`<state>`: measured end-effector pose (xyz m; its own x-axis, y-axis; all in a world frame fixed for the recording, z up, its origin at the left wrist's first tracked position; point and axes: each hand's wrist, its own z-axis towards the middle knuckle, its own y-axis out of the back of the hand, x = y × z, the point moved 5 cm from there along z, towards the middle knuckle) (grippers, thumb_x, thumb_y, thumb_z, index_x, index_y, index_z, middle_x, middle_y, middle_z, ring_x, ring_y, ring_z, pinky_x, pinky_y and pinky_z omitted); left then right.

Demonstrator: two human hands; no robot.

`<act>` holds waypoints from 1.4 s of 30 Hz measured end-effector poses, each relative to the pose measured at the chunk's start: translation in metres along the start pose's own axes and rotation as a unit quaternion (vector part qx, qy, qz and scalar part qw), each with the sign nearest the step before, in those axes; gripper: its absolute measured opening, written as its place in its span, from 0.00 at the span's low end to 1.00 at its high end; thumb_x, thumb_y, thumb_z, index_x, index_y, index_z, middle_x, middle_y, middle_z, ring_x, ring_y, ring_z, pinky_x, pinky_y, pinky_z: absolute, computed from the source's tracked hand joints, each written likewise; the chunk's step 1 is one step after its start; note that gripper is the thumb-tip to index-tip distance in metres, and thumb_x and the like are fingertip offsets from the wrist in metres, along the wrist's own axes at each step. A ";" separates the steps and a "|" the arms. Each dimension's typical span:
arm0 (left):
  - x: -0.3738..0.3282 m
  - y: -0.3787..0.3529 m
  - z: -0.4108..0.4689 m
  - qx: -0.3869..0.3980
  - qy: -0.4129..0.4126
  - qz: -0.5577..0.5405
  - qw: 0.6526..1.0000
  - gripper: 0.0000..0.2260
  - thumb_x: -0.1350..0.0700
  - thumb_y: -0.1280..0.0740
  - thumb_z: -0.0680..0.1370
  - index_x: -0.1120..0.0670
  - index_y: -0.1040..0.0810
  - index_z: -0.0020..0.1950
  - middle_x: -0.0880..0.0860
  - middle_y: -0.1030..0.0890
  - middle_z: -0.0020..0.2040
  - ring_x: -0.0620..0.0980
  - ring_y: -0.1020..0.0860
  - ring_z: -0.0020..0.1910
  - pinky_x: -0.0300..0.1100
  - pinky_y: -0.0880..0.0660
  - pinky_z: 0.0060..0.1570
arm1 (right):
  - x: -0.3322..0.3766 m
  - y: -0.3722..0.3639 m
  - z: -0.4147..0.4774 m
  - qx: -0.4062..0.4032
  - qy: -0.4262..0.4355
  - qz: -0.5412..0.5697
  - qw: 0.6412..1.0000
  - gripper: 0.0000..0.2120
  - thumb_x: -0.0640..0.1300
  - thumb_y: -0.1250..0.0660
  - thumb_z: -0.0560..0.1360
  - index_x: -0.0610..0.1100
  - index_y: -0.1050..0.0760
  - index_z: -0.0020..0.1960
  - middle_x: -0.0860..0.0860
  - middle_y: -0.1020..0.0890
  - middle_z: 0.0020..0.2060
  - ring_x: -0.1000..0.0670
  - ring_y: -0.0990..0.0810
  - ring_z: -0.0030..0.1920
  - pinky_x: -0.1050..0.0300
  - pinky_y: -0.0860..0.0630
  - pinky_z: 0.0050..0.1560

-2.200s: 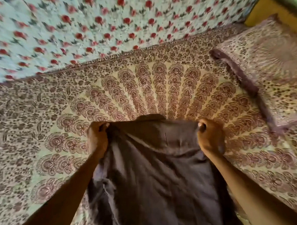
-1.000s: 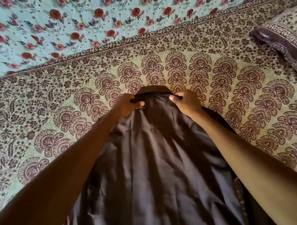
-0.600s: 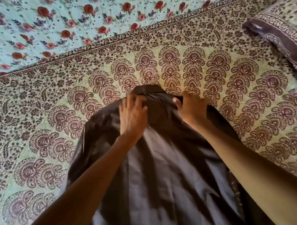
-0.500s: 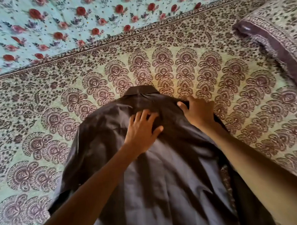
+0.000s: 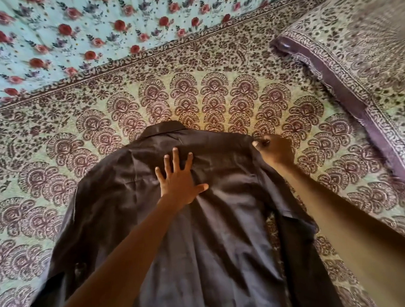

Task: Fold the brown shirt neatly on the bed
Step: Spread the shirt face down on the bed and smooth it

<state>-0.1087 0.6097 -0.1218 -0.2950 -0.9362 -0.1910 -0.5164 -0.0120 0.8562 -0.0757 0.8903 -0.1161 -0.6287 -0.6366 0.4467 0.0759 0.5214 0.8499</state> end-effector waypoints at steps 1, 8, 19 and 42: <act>0.000 -0.001 0.000 -0.003 0.000 0.001 1.000 0.46 0.30 0.37 0.70 0.43 0.59 0.78 0.54 0.66 0.78 0.62 0.61 0.77 0.67 0.55 0.72 | -0.005 -0.001 0.001 -0.005 -0.005 -0.007 1.000 0.15 0.54 0.32 0.75 0.43 0.20 0.50 0.43 0.16 0.45 0.40 0.18 0.47 0.57 0.31 0.39; 0.012 -0.012 0.009 -0.022 -0.020 -0.047 0.998 0.44 0.24 0.44 0.68 0.40 0.57 0.77 0.50 0.67 0.78 0.58 0.63 0.77 0.65 0.60 0.72 | -0.017 0.011 0.014 0.014 -0.005 -0.010 1.000 0.27 0.66 0.34 0.72 0.43 0.29 0.31 0.48 0.23 0.28 0.43 0.23 0.34 0.57 0.35 0.30; -0.070 -0.014 -0.044 -0.132 -0.167 -0.043 0.976 0.29 0.45 0.34 0.75 0.46 0.38 0.74 0.54 0.40 0.74 0.60 0.34 0.69 0.58 0.36 0.66 | -0.066 0.030 -0.025 0.110 -0.083 0.067 0.988 0.24 0.56 0.38 0.79 0.42 0.30 0.30 0.44 0.30 0.26 0.49 0.32 0.31 0.56 0.42 0.29; -0.072 -0.069 -0.131 -0.146 -0.140 -0.080 0.976 0.24 0.45 0.34 0.75 0.48 0.31 0.70 0.53 0.34 0.71 0.57 0.31 0.66 0.56 0.31 0.65 | -0.067 -0.014 -0.219 0.109 -0.230 0.197 0.947 0.18 0.57 0.33 0.75 0.43 0.20 0.53 0.43 0.17 0.53 0.42 0.21 0.57 0.53 0.26 0.55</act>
<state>0.0534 0.6319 -0.1042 -0.4596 -0.7816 -0.4218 -0.3355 -0.2870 0.8972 0.1349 0.8014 -0.0963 -0.8587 -0.0796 0.5062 0.2452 0.8036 0.5423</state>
